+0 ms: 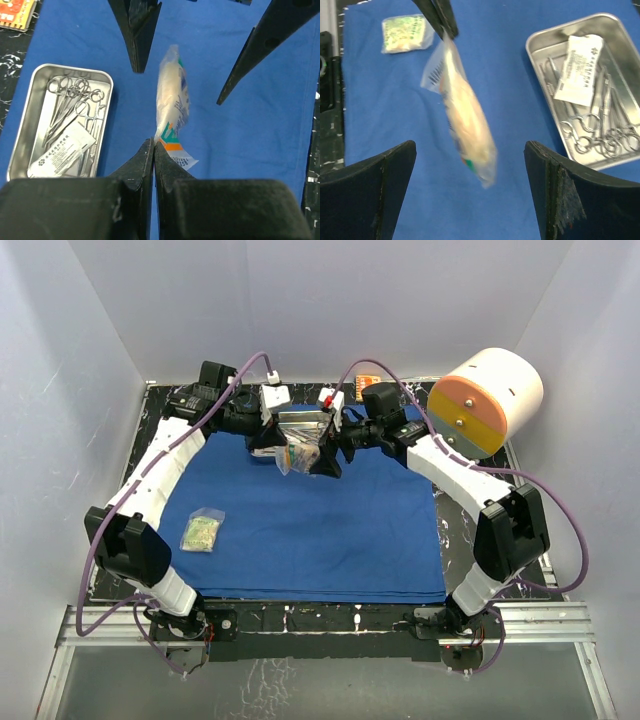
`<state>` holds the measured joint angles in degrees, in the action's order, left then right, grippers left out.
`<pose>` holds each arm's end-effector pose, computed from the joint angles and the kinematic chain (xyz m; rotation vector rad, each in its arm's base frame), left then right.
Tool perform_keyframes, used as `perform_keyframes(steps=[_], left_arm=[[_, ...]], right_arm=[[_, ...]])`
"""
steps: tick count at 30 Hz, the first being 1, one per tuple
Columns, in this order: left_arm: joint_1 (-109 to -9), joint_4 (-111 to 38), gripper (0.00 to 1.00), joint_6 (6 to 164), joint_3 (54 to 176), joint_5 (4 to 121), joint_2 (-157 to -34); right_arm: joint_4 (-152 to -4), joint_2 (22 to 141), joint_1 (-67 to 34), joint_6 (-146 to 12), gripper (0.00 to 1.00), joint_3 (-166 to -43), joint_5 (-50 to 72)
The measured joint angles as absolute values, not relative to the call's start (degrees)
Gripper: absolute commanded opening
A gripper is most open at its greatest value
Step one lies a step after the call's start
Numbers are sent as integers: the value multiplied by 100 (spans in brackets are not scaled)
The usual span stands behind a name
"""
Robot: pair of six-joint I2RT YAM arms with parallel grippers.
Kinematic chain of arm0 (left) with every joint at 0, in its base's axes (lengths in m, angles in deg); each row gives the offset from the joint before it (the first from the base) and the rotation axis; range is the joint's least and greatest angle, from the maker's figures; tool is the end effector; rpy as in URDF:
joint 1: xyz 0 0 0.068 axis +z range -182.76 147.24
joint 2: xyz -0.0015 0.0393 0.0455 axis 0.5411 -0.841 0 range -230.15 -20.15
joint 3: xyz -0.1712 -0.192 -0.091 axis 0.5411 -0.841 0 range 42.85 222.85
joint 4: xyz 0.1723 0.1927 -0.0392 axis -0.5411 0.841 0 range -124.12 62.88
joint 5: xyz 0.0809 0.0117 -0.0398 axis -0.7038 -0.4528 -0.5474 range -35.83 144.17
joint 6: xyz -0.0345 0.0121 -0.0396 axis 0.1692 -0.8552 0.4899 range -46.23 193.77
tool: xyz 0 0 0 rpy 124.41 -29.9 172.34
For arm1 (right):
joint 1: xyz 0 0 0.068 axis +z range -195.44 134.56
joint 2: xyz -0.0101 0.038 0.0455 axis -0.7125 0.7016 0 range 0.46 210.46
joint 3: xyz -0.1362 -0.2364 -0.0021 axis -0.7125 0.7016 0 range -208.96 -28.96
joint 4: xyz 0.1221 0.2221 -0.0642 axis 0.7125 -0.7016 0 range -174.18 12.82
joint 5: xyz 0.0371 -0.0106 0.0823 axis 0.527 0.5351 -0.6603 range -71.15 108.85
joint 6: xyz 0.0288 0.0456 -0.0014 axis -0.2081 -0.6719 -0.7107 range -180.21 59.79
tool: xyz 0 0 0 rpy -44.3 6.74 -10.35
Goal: Open and lay out the surgical kit
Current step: Place the medical item in the surgical kit.
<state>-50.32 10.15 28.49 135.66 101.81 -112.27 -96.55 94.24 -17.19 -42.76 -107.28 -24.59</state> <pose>0.3209 -0.1292 0.3727 1.4268 1.5766 -0.6808 0.3157 0.1974 0.3123 -1.2099 1.7532 0.9297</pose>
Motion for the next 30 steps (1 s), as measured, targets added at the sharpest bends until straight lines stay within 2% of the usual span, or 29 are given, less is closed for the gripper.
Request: perform_keyframes(steps=[3, 8, 14, 19, 22, 24, 30], left_arm=[[-5117, 1079, 0, 2831, 13534, 10178, -11227], [-5216, 1094, 0, 2836, 13488, 10172, -11223], [-5286, 1094, 0, 2840, 13488, 10157, -11221], [-5290, 1081, 1, 2910, 13466, 10187, -11214], [-5288, 904, 16, 3109, 13333, 10194, -11162], [-5288, 692, 28, 3363, 13215, 10189, -11116], [-5266, -172, 56, 4390, 12900, 9986, -11035]], right_arm=[[-9651, 9461, -1625, -4329, 67, -10728, -2693], [-9649, 9583, -1586, -4438, 46, -10767, -2983], [-9682, 9776, -1586, -4514, 27, -10785, -3106], [-9688, 9832, -1586, -4621, 17, -10798, -3121], [-9651, 9832, -1586, -4764, 14, -10792, -3117], [-9548, 9826, -1588, -4908, 14, -10757, -3097], [-9002, 9491, -1601, -5362, 14, -10182, -2902]])
